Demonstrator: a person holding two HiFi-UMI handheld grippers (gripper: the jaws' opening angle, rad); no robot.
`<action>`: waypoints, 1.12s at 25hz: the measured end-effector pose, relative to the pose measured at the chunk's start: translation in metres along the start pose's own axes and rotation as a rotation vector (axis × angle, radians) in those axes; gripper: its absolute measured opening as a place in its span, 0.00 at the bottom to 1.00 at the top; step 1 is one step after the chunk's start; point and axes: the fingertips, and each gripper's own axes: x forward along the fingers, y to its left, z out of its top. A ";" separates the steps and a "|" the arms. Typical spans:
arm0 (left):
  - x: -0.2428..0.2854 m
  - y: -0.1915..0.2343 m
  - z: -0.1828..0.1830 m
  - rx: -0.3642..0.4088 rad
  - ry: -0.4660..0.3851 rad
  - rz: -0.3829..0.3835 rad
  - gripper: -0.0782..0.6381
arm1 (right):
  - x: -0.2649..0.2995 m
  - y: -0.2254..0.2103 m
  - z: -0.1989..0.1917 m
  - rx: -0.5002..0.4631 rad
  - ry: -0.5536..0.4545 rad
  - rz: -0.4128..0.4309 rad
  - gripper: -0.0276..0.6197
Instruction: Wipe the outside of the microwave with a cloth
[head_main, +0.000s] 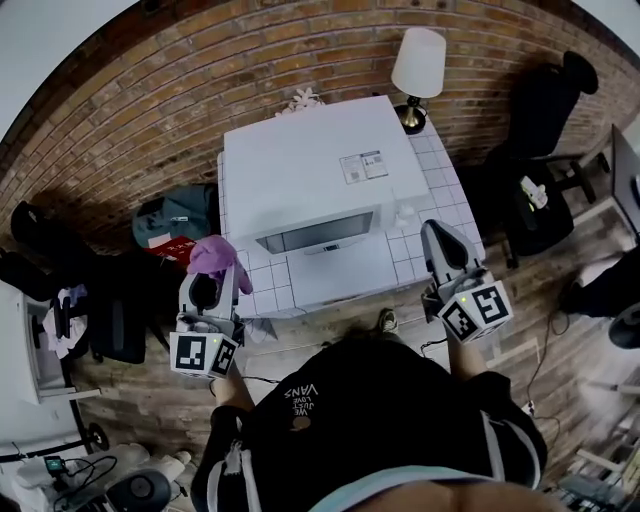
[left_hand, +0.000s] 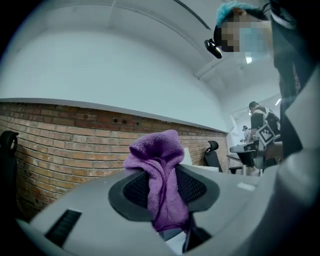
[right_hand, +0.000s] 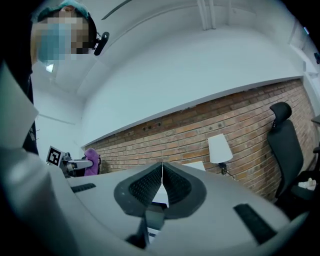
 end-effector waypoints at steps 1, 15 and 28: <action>0.006 -0.001 0.000 0.010 0.008 0.023 0.31 | 0.003 -0.009 0.001 0.002 0.007 0.016 0.05; 0.074 0.003 0.015 0.205 0.089 0.182 0.31 | 0.052 -0.081 0.000 0.033 0.069 0.226 0.05; 0.195 0.090 0.002 0.538 0.346 -0.060 0.31 | 0.093 -0.060 -0.002 0.065 0.039 0.145 0.05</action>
